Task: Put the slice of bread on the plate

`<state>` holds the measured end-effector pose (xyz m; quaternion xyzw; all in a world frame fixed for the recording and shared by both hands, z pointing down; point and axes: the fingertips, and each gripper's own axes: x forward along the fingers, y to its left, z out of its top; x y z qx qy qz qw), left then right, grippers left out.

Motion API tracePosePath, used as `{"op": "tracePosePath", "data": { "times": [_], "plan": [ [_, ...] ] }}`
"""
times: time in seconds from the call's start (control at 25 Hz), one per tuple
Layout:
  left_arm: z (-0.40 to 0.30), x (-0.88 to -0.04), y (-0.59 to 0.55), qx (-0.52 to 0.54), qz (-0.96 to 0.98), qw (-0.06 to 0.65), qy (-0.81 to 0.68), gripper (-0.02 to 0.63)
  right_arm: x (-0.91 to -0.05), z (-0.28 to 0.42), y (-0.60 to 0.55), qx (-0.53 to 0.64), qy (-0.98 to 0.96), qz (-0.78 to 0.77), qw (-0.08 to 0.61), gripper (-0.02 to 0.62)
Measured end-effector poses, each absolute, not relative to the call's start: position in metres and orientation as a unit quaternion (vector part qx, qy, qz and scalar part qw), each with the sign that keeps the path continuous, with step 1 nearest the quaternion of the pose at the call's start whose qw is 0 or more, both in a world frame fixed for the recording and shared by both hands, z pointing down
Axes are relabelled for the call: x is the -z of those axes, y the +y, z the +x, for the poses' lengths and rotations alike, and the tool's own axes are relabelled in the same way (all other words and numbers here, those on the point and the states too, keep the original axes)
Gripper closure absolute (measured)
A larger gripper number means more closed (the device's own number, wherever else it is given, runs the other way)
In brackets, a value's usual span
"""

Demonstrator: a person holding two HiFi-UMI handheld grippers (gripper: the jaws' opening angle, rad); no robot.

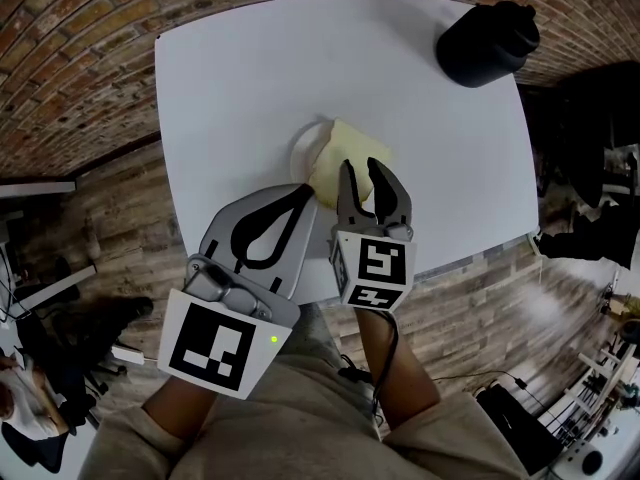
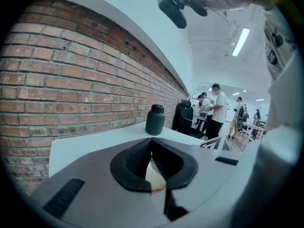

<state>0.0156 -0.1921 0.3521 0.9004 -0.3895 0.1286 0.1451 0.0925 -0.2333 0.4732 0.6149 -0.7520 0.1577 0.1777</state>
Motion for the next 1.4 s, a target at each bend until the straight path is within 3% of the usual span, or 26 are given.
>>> {"op": "tracePosePath", "data": {
  "times": [0.04,0.08,0.24,1.4],
  "plan": [
    [0.016,-0.351,-0.191,-0.128,0.901,0.144,-0.389,0.595,-0.469,0.093,-0.233,-0.152,-0.751,0.618,0.174,0.514],
    [0.016,-0.351,-0.191,-0.127,0.901,0.144,-0.388,0.595,-0.465,0.094,-0.232,-0.148,-0.751,0.621,0.170,0.540],
    [0.017,-0.348,-0.187,-0.124,0.904,0.141,-0.383,0.595,-0.458,0.093,-0.229,-0.142,-0.752,0.624,0.161,0.586],
    [0.019,-0.317,-0.158,-0.091,0.916,0.124,-0.370,0.595,-0.309,0.060,-0.154,-0.034,-0.799,0.595,0.080,0.588]
  ]
}}
